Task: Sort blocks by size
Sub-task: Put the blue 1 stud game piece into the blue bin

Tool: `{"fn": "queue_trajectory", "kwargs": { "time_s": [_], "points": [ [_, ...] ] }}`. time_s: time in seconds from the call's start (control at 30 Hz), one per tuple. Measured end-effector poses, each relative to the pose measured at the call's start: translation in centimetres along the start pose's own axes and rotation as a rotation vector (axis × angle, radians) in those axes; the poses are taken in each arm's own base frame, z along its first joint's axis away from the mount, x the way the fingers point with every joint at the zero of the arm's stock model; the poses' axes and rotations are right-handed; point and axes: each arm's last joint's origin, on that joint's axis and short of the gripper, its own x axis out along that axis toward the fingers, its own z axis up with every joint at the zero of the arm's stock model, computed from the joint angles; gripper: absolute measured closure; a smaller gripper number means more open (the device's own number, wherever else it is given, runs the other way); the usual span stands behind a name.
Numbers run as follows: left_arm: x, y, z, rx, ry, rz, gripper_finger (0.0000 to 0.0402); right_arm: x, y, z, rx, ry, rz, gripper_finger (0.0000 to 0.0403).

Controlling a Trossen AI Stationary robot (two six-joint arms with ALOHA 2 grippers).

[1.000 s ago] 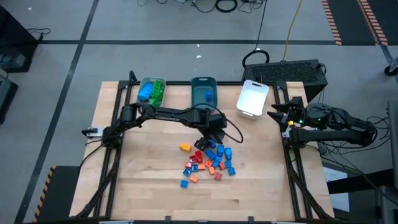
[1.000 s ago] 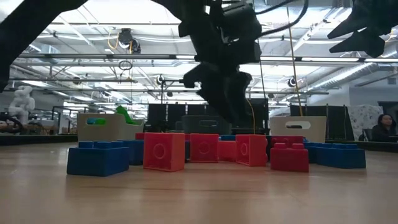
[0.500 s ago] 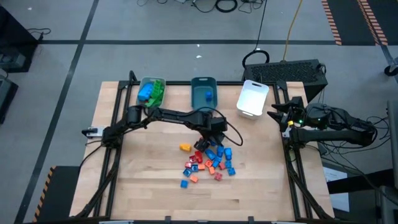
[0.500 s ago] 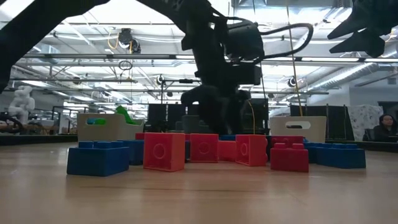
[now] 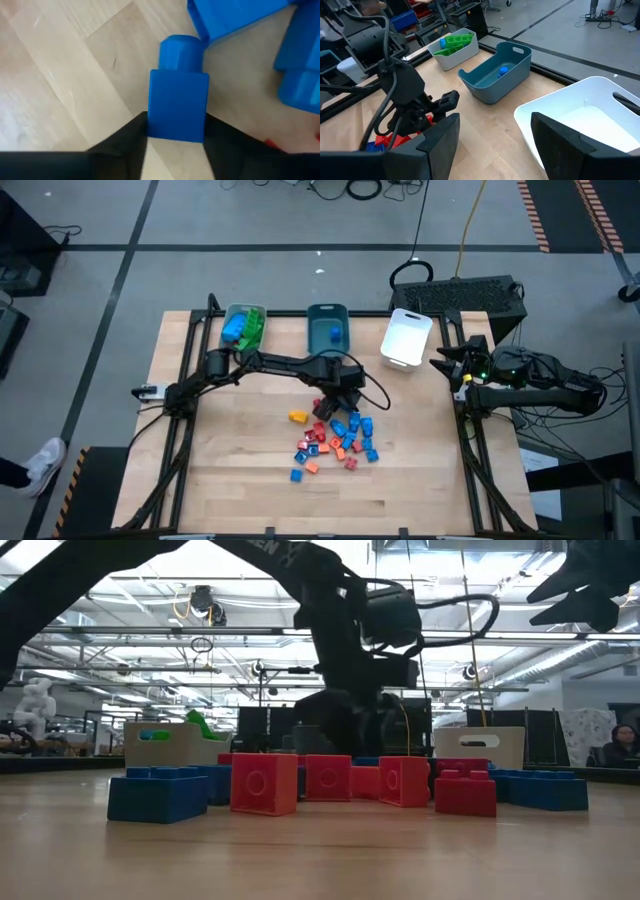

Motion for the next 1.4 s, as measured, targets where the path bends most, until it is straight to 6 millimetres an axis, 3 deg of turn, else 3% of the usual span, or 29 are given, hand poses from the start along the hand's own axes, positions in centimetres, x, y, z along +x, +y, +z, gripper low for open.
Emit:
{"fn": "queue_trajectory", "kwargs": {
  "time_s": [0.07, 0.37, 0.57, 0.67, 0.83, 1.03, 1.13, 1.27, 1.4],
  "points": [
    [0.0, -0.1, 0.1, 0.004, -0.006, -0.004, 0.0270, 0.0, 0.0, 0.0, 0.000, 0.000, 0.000, 0.0165],
    [-0.7, 0.1, 0.3, -0.090, 0.007, 0.008, 0.0271, 0.0, 0.0, 0.0, 0.000, 0.000, 0.000, 0.0165],
    [-4.7, 3.1, 1.0, -0.227, -0.003, 0.134, 0.0271, 0.0, 0.0, 0.0, 0.000, 0.000, 0.000, 0.0165],
    [-7.3, 5.3, 0.7, -0.387, -0.009, 0.242, 0.0271, 0.0, 0.0, 0.0, 0.000, 0.000, 0.000, 0.0165],
    [-11.7, 9.6, -2.6, -0.821, -0.012, 0.390, 0.0271, 0.0, 0.0, 0.0, 0.000, -0.002, -0.002, 0.0165],
    [-13.6, 13.4, -9.0, -1.287, 0.011, 0.411, 0.0271, 0.0, 0.0, 0.0, 0.001, -0.003, -0.003, 0.0165],
    [-13.1, 14.2, -11.2, -1.364, 0.015, 0.309, 0.0271, 0.0, 0.0, 0.0, 0.001, -0.003, -0.004, 0.0165],
    [-12.5, 14.4, -12.3, -1.387, 0.032, 0.273, 0.0266, 0.0, 0.0, 0.0, 0.001, -0.003, -0.003, 0.0165],
    [-12.4, 14.4, -12.5, -1.381, 0.050, 0.284, 0.0192, 0.0, 0.0, 0.0, 0.008, -0.004, -0.003, 0.0165]
  ]
}}
